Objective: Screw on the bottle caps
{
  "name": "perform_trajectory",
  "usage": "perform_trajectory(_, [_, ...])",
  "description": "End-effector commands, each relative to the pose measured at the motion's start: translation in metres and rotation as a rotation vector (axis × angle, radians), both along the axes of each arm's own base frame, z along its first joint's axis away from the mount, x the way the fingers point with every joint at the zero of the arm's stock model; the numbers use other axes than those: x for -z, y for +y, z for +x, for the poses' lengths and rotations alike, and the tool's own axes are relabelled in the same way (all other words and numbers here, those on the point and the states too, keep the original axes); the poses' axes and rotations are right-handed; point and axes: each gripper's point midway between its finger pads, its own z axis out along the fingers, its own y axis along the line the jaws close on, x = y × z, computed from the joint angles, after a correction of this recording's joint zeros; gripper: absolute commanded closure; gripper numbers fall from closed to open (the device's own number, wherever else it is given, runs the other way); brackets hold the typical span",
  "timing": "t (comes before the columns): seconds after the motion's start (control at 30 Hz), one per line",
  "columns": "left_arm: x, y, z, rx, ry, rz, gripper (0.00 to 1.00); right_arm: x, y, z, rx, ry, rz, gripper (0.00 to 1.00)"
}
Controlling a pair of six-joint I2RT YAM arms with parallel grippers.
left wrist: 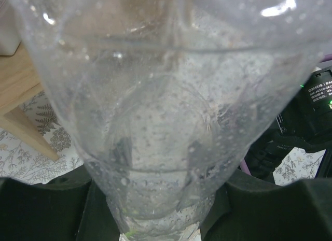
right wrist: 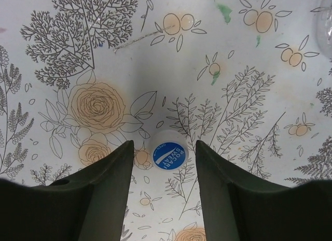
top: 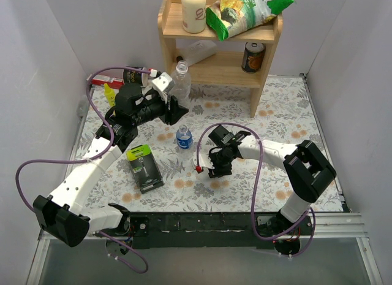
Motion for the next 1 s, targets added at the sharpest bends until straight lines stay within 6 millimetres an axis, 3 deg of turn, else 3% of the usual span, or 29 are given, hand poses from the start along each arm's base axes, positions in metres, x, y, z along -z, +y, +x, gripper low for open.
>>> perform_trajectory(0.0, [-0.011, 0.004, -0.004, 0.004, -0.032, -0.021, 1.00, 0.010, -0.002, 0.004, -0.029, -0.040, -0.025, 0.43])
perform_trajectory(0.47, [-0.007, 0.002, 0.000, 0.011, -0.017, -0.026, 0.99, 0.015, -0.004, 0.007, -0.015, -0.048, -0.032, 0.55])
perform_trajectory(0.57, [-0.004, -0.003, -0.002, 0.046, -0.012, -0.023, 0.99, 0.004, 0.002, 0.005, -0.014, -0.039, -0.002, 0.67])
perform_trajectory(0.67, [-0.003, -0.012, -0.008, 0.123, -0.012, -0.016, 1.00, -0.026, 0.008, 0.009, 0.026, -0.062, 0.052, 0.75])
perform_trajectory(0.73, [-0.004, -0.018, -0.013, 0.174, -0.023, -0.008, 0.99, -0.043, 0.004, 0.000, 0.045, -0.036, 0.065, 0.78])
perform_trajectory(0.83, [0.000, -0.037, -0.025, 0.251, -0.053, 0.024, 1.00, -0.085, -0.003, -0.017, 0.125, 0.009, 0.134, 0.81])
perform_trajectory(0.87, [-0.001, -0.047, -0.034, 0.289, -0.062, 0.034, 1.00, -0.114, -0.003, -0.019, 0.184, 0.004, 0.195, 0.81])
perform_trajectory(0.93, [-0.002, -0.057, -0.046, 0.359, -0.074, 0.027, 1.00, -0.141, -0.010, -0.022, 0.243, 0.001, 0.246, 0.82])
perform_trajectory(0.97, [0.003, -0.065, -0.056, 0.398, -0.066, 0.023, 1.00, -0.166, -0.014, -0.023, 0.267, -0.040, 0.303, 0.82])
